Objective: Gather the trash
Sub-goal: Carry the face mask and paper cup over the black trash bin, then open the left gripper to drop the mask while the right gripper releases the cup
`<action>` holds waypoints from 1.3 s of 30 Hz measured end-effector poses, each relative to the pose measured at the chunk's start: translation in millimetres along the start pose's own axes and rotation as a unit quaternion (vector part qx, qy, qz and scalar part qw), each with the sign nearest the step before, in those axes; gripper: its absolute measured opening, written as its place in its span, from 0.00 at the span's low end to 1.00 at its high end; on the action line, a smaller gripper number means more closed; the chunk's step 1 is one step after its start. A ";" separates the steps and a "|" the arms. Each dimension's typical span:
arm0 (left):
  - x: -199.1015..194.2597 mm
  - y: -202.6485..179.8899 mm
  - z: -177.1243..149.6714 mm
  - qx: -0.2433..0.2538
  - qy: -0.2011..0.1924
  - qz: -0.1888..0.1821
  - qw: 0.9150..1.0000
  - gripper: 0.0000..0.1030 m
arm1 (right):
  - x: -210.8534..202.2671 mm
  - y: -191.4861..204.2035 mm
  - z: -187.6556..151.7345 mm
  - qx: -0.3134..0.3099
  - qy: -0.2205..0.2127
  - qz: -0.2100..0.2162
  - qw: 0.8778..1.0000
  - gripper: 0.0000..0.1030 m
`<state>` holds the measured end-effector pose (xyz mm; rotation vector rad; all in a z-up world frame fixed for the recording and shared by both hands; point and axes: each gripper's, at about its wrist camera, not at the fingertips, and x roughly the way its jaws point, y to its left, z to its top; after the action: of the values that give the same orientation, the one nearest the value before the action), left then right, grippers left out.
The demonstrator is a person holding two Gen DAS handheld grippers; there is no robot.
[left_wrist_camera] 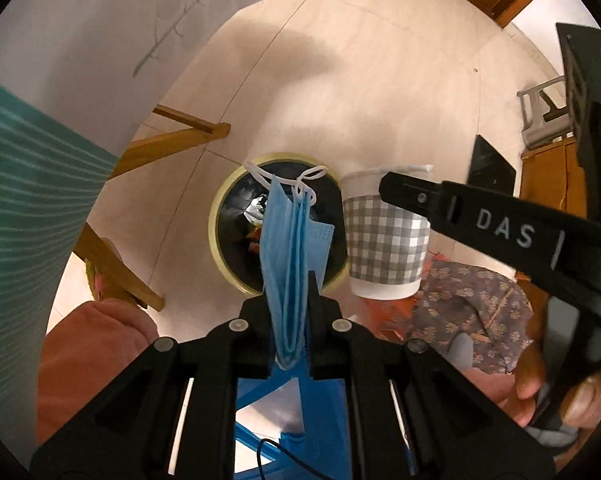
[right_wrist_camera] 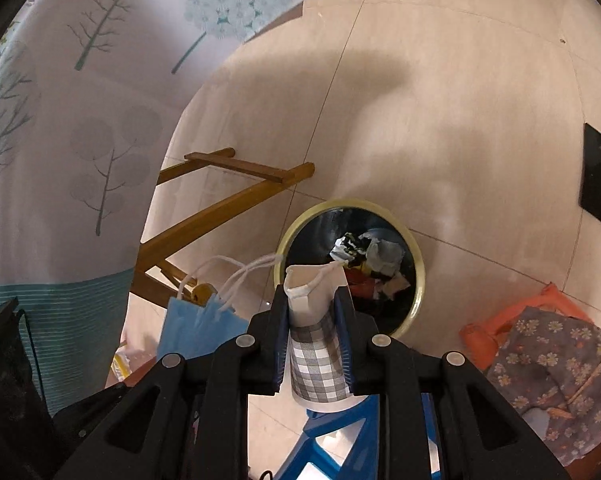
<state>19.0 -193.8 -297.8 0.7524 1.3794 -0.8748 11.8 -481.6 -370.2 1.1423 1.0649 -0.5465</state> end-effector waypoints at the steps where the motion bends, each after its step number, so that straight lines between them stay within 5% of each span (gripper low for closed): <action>1: 4.1 -0.1 2.1 0.001 0.001 0.005 1.000 0.06 | 3.7 0.5 1.8 -0.001 0.002 -0.001 1.000 0.22; 13: 28.2 15.9 15.6 -0.014 0.021 0.023 0.999 0.13 | 25.5 5.4 5.4 0.004 0.027 -0.012 1.000 0.35; 18: 26.4 19.7 17.1 -0.020 0.014 0.029 0.999 0.54 | 34.4 1.2 5.4 0.009 0.042 -0.019 0.999 0.36; 29: 27.3 27.0 16.9 -0.037 0.015 0.048 0.998 0.55 | 44.7 4.1 3.7 0.005 0.060 -0.010 0.998 0.47; 39: 21.8 26.6 12.4 -0.051 0.019 0.048 0.997 0.55 | 30.9 -0.9 6.5 0.007 0.044 -0.031 0.999 0.47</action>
<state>47.9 -193.1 -320.1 0.7539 1.3982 -0.7121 27.0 -483.2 -397.8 1.1569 1.1768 -0.5560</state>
